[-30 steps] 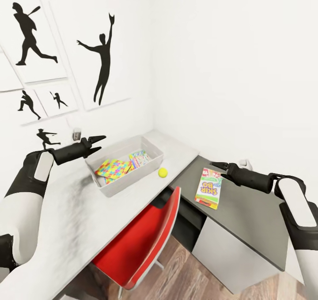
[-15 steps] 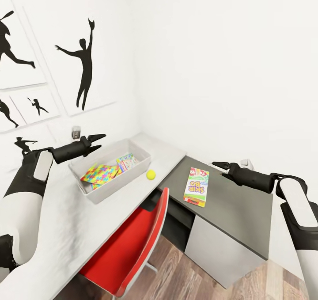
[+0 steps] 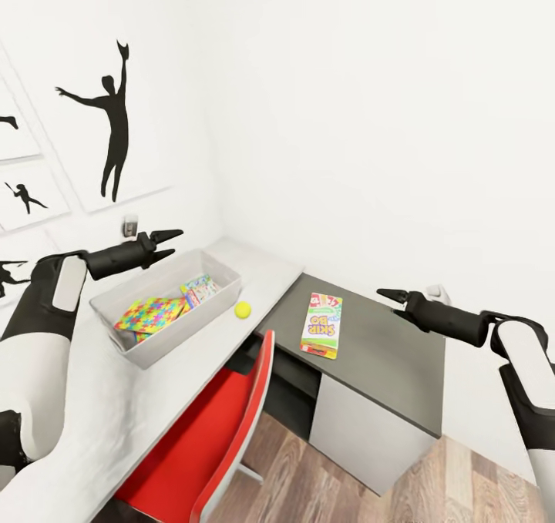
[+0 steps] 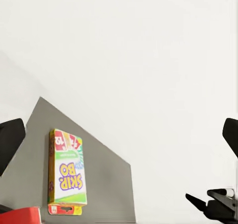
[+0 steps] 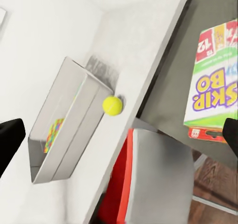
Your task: Put all the toys in the child's room - the three board games (two on the bed and one on the table), the two jigsaw puzzles on the table, and the tennis ball on the table - inside the toy box on the table in the child's room.
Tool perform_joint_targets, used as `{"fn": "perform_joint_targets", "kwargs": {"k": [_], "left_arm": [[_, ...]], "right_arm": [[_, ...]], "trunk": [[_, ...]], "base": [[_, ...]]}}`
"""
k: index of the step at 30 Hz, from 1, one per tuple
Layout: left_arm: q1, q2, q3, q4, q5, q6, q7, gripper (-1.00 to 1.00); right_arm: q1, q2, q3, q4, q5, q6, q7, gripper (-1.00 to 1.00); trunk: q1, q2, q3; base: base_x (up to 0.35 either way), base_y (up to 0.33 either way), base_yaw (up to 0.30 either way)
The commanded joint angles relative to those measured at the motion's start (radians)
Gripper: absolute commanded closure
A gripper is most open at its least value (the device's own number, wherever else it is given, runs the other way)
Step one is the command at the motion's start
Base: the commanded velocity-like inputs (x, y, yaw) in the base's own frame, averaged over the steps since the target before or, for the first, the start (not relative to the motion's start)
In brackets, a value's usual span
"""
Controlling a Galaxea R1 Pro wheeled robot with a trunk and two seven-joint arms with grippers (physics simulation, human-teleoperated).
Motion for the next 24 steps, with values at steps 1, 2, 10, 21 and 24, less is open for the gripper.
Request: {"fn": "perform_joint_targets", "kwargs": {"k": [1, 2, 10, 21, 24], "left_arm": [[-0.001, 0.003, 0.002, -0.003, -0.005, 0.010, -0.006, -1.00], [-0.002, 0.012, 0.002, -0.012, -0.005, 0.020, -0.006, -1.00], [-0.003, 0.073, 0.001, -0.057, -0.001, 0.039, -0.011, -1.00], [-0.003, 0.094, -0.001, -0.090, 0.003, 0.039, -0.013, -1.00], [-0.003, 0.094, -0.026, -0.102, 0.004, 0.039, -0.014, -1.00]], "right_arm": [[0.004, 0.000, -0.006, -0.002, -0.005, 0.004, -0.004, -1.00], [0.015, -0.001, -0.015, -0.004, -0.005, 0.004, -0.004, -1.00], [0.104, -0.076, -0.105, -0.008, -0.010, 0.004, -0.001, -1.00], [0.207, -0.129, -0.275, -0.008, -0.006, 0.004, 0.148, -1.00], [0.216, -0.130, -0.313, -0.008, -0.004, 0.004, 0.161, -1.00]], "trunk": [[0.001, -0.002, -0.001], [0.001, -0.002, 0.001], [0.001, -0.002, 0.011], [0.001, -0.002, 0.025], [0.001, -0.002, 0.029]], "base": [[0.000, 0.000, -0.200], [0.000, 0.000, -0.200], [0.000, 0.000, -0.200], [0.000, 0.000, -0.200], [0.000, 0.000, -0.200]]}}
